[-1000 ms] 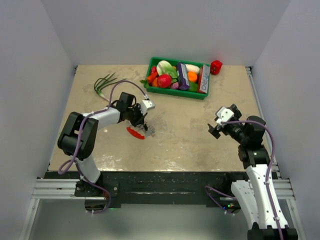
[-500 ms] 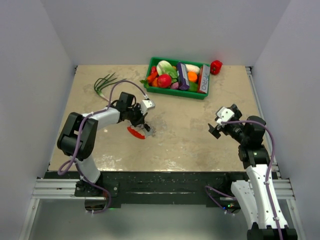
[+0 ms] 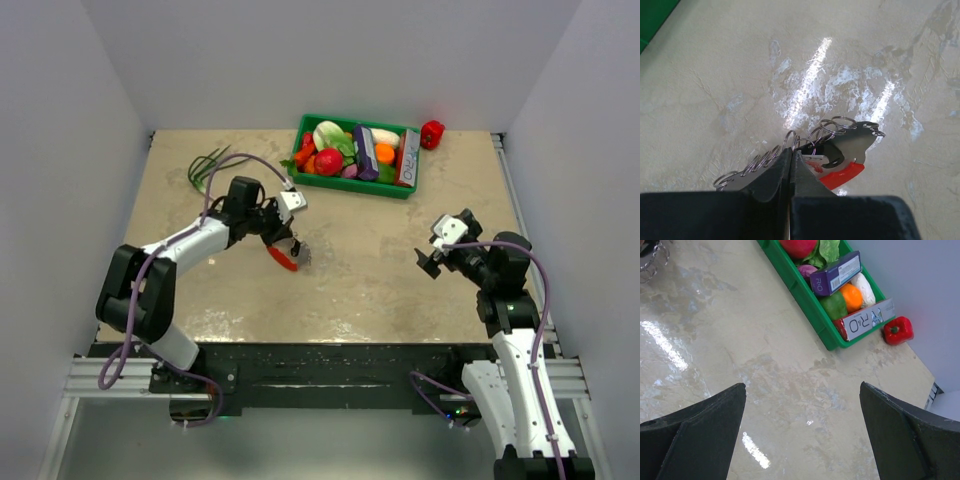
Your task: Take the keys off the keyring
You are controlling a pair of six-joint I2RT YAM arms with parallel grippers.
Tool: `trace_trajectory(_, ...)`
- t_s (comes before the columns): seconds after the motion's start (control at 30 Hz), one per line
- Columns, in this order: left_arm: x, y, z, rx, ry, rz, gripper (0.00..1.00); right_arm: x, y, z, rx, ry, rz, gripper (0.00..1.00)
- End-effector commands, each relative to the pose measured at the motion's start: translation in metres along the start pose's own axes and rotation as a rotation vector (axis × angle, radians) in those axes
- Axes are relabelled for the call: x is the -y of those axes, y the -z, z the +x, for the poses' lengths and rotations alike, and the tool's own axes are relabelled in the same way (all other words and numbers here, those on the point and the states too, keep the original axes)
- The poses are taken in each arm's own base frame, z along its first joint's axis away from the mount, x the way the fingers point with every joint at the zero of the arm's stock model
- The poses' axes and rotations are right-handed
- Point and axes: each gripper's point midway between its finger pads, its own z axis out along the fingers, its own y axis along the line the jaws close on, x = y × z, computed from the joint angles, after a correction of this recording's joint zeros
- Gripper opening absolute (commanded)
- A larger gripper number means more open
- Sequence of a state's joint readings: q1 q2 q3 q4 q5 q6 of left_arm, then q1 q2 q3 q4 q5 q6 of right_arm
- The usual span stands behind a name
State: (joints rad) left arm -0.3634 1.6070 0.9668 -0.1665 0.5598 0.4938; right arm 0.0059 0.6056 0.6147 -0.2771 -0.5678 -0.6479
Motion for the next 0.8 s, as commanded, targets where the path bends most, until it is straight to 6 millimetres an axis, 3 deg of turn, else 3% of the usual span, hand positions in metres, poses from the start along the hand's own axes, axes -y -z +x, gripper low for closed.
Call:
trace_trajectory(0.0,0.01,0.011,-0.025,0.083,-0.07,0.03,0.0,0.006,0.003,-0.001,0.01,0.013,0.02,0.99)
trace_trajectory(0.27,0.024,0.03,-0.046,0.142,-0.133,0.078,0.0,0.004,0.003,0.0,0.01,0.014,0.012,0.99)
trace_trajectory(0.53,0.042,0.06,-0.081,0.223,-0.203,0.134,0.0,-0.006,0.005,-0.005,0.024,0.029,-0.053,0.99)
trace_trajectory(0.77,0.057,0.082,-0.089,0.234,-0.247,0.151,0.0,-0.021,0.011,-0.03,0.087,0.098,-0.185,0.99)
